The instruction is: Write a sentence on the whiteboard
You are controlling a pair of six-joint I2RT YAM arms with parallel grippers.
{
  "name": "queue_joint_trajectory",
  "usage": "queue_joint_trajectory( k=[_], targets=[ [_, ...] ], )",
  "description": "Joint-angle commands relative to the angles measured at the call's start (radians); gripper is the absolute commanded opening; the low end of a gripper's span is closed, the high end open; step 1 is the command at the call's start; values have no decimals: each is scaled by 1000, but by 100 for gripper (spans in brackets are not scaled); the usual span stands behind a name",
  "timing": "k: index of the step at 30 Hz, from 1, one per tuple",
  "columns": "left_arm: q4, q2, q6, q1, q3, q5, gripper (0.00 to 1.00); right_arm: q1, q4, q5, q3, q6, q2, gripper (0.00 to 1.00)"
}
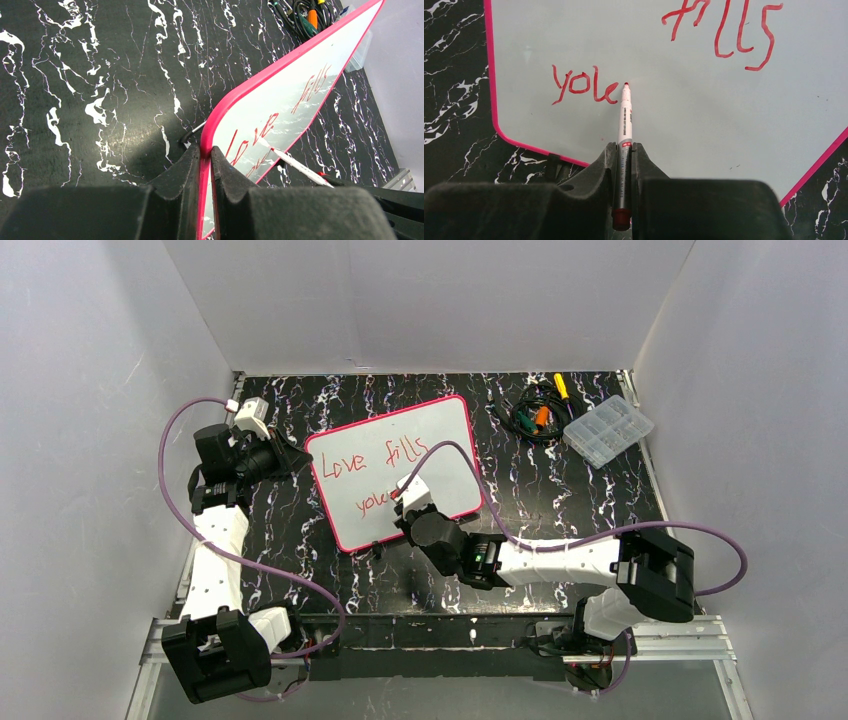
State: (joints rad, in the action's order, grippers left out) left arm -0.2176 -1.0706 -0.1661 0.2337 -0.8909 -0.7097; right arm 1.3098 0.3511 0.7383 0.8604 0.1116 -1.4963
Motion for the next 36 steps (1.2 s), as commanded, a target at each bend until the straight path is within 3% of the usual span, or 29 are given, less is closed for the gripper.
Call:
queue_joint_trajectory(
  k=[1,8,23,36],
  targets=[
    [-8,19,3,0,7,-20,2,-4,48,40,42,-15,-10,1],
    [-8,19,2,0,7,-22,2,-4,-6,76,15,14,21,1],
    [-8,24,2,0,9,-21,2,1,-93,-5,-40,118,43,1],
    [-8,26,1,1,12,-22,2,11,-56,48,-28,102,43,1]
  ],
)
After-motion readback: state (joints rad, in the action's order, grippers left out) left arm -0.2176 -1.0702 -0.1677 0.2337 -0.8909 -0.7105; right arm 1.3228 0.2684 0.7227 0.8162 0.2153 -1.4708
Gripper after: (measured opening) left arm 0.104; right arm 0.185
